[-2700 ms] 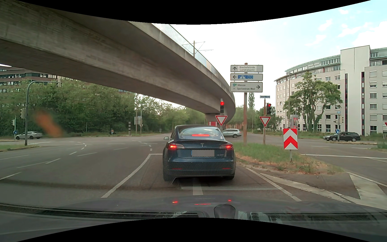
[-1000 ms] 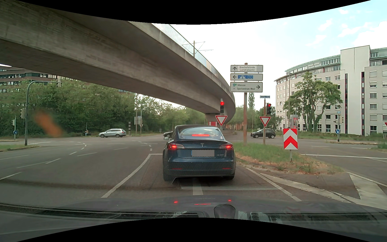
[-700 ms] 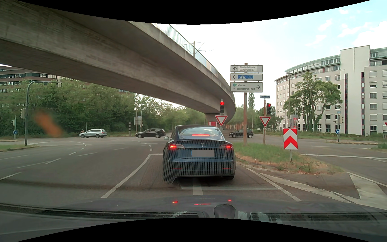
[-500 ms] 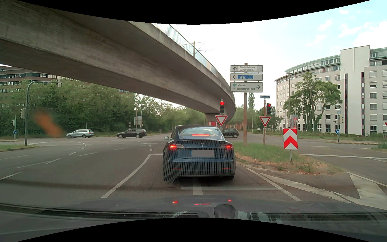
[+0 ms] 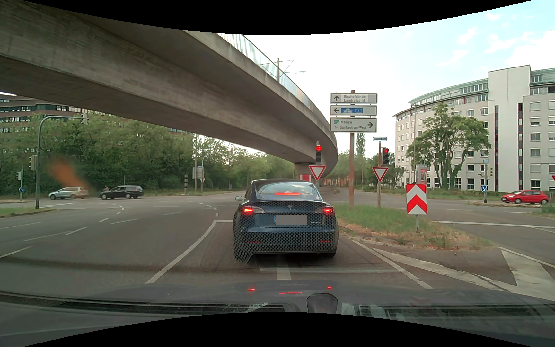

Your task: Follow the waypoints while adhering to traffic rules and regulations

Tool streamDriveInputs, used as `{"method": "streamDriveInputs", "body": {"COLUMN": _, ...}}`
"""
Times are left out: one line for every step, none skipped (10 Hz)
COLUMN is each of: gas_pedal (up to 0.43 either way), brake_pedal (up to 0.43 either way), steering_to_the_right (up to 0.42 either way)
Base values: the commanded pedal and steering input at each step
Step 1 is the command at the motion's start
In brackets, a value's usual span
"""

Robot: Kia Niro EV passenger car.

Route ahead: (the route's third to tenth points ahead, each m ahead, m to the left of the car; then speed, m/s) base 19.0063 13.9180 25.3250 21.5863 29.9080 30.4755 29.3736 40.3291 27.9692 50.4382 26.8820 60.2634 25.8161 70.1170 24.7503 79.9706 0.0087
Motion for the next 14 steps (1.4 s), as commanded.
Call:
{"method": "streamDriveInputs", "body": {"gas_pedal": 0.000, "brake_pedal": 0.287, "steering_to_the_right": -0.012}}
{"method": "streamDriveInputs", "body": {"gas_pedal": 0.000, "brake_pedal": 0.287, "steering_to_the_right": -0.012}}
{"method": "streamDriveInputs", "body": {"gas_pedal": 0.000, "brake_pedal": 0.287, "steering_to_the_right": -0.012}}
{"method": "streamDriveInputs", "body": {"gas_pedal": 0.000, "brake_pedal": 0.287, "steering_to_the_right": -0.012}}
{"method": "streamDriveInputs", "body": {"gas_pedal": 0.000, "brake_pedal": 0.287, "steering_to_the_right": -0.012}}
{"method": "streamDriveInputs", "body": {"gas_pedal": 0.000, "brake_pedal": 0.287, "steering_to_the_right": -0.012}}
{"method": "streamDriveInputs", "body": {"gas_pedal": 0.000, "brake_pedal": 0.287, "steering_to_the_right": -0.012}}
{"method": "streamDriveInputs", "body": {"gas_pedal": 0.000, "brake_pedal": 0.287, "steering_to_the_right": -0.012}}
{"method": "streamDriveInputs", "body": {"gas_pedal": 0.000, "brake_pedal": 0.287, "steering_to_the_right": -0.012}}
{"method": "streamDriveInputs", "body": {"gas_pedal": 0.000, "brake_pedal": 0.287, "steering_to_the_right": -0.012}}
{"method": "streamDriveInputs", "body": {"gas_pedal": 0.000, "brake_pedal": 0.287, "steering_to_the_right": -0.012}}
{"method": "streamDriveInputs", "body": {"gas_pedal": 0.000, "brake_pedal": 0.287, "steering_to_the_right": -0.012}}
{"method": "streamDriveInputs", "body": {"gas_pedal": 0.000, "brake_pedal": 0.287, "steering_to_the_right": -0.012}}
{"method": "streamDriveInputs", "body": {"gas_pedal": 0.000, "brake_pedal": 0.287, "steering_to_the_right": -0.012}}
